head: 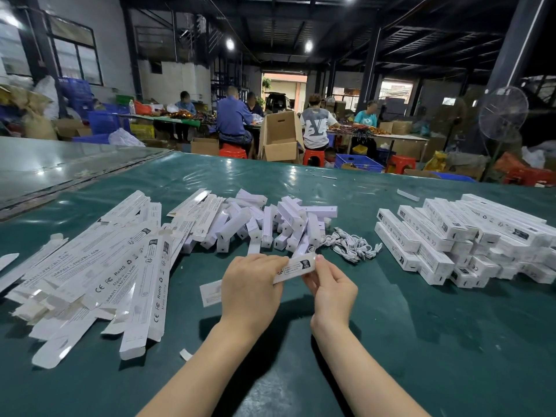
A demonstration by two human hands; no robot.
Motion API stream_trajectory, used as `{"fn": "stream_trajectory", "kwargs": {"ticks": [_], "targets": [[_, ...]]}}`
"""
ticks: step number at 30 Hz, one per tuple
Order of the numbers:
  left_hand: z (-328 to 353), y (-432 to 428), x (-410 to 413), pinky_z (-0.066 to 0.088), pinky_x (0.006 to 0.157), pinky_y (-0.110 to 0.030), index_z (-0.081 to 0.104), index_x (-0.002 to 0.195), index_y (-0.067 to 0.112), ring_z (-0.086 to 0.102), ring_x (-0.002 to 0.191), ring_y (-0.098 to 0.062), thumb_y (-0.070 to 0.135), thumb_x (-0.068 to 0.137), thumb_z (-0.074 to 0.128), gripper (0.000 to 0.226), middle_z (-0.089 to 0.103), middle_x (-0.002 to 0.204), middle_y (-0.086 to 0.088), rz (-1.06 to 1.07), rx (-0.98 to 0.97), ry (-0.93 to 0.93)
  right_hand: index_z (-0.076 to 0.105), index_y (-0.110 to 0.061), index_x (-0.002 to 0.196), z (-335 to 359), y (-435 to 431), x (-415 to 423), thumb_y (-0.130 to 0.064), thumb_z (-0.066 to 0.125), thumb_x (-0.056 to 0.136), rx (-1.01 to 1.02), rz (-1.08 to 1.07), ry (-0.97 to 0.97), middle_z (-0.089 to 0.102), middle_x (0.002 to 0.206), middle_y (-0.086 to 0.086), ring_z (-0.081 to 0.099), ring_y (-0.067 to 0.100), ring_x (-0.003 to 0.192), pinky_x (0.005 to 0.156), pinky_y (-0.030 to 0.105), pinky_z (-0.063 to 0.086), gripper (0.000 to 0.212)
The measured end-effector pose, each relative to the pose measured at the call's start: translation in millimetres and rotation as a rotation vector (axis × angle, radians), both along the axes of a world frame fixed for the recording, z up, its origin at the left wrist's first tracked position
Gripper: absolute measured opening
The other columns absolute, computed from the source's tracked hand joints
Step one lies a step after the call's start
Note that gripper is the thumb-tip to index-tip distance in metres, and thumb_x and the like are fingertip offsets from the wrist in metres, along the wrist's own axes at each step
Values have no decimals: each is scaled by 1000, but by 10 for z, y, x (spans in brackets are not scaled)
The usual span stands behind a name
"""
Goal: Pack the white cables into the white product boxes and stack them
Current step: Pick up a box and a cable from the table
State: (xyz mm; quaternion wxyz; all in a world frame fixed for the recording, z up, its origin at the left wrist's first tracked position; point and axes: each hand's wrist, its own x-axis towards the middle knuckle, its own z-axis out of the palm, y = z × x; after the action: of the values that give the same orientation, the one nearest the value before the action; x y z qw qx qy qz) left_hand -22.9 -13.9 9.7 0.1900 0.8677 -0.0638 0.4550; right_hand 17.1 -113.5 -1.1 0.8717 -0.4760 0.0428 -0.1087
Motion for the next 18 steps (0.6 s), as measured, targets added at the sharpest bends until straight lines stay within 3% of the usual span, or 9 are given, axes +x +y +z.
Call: {"fn": "stream_trajectory", "kwargs": {"ticks": [3, 5, 7, 8, 10, 12, 15, 16, 18], "targets": [[32, 52, -17, 46, 51, -23, 75, 74, 13, 66, 56, -18, -1, 42, 87, 36, 71, 65, 0, 30, -123, 20, 69, -14, 101, -16, 87, -29, -4, 58, 88, -173, 59, -126, 71, 81, -12, 64, 10, 85, 86, 27, 51, 20], [50, 92, -13, 46, 58, -25, 75, 75, 10, 67, 58, -21, -5, 43, 84, 36, 71, 66, -4, 31, -211, 27, 65, -17, 110, -18, 125, -58, -2, 60, 86, -218, 124, -162, 69, 74, -10, 61, 11, 80, 87, 32, 52, 29], [56, 114, -3, 49, 63, -26, 76, 78, 9, 69, 64, -24, -6, 46, 83, 37, 72, 71, -6, 27, -277, 38, 65, -24, 106, -12, 140, -92, 0, 61, 85, -214, 155, -188, 64, 67, 14, 54, 14, 75, 85, 35, 54, 33], [51, 113, 1, 49, 65, -25, 76, 79, 9, 69, 65, -24, -5, 46, 83, 37, 73, 73, -6, 23, -285, 38, 65, -26, 103, 0, 140, -107, 2, 61, 84, -200, 151, -193, 61, 76, 28, 51, 16, 76, 85, 37, 54, 34], [39, 85, 5, 48, 66, -23, 76, 80, 9, 69, 66, -23, -3, 47, 85, 36, 73, 74, -6, 1, -283, 27, 66, -27, 99, 29, 129, -128, 5, 61, 83, -151, 145, -201, 61, 93, 23, 50, 17, 78, 85, 37, 53, 35], [35, 49, 9, 49, 62, -21, 76, 81, 10, 69, 65, -21, 3, 50, 85, 33, 73, 73, -5, -27, -289, 0, 65, -29, 95, 46, 123, -127, 5, 60, 84, -132, 156, -225, 73, 84, 8, 58, 11, 79, 85, 34, 53, 37], [41, -16, -16, 43, 60, -25, 75, 78, 20, 66, 60, -16, 17, 54, 75, 24, 70, 68, 2, -52, -281, -54, 61, -30, 98, 54, 115, -123, 4, 59, 85, -151, 163, -240, 67, 84, -2, 63, 5, 73, 74, 25, 54, 36], [42, -41, -22, 42, 62, -27, 71, 77, 27, 64, 62, -16, 18, 54, 72, 24, 69, 73, 4, -60, -283, -74, 59, -28, 98, 54, 111, -121, 4, 59, 86, -148, 159, -236, 65, 84, 0, 63, 2, 69, 67, 22, 53, 35], [48, -86, -33, 41, 63, -31, 53, 96, 28, 56, 71, -14, 18, 56, 67, 43, 60, 94, 10, -59, -293, -70, 56, -26, 95, 56, 104, -120, 4, 57, 86, -147, 132, -228, 62, 82, 2, 62, 2, 62, 56, 19, 51, 31]]}}
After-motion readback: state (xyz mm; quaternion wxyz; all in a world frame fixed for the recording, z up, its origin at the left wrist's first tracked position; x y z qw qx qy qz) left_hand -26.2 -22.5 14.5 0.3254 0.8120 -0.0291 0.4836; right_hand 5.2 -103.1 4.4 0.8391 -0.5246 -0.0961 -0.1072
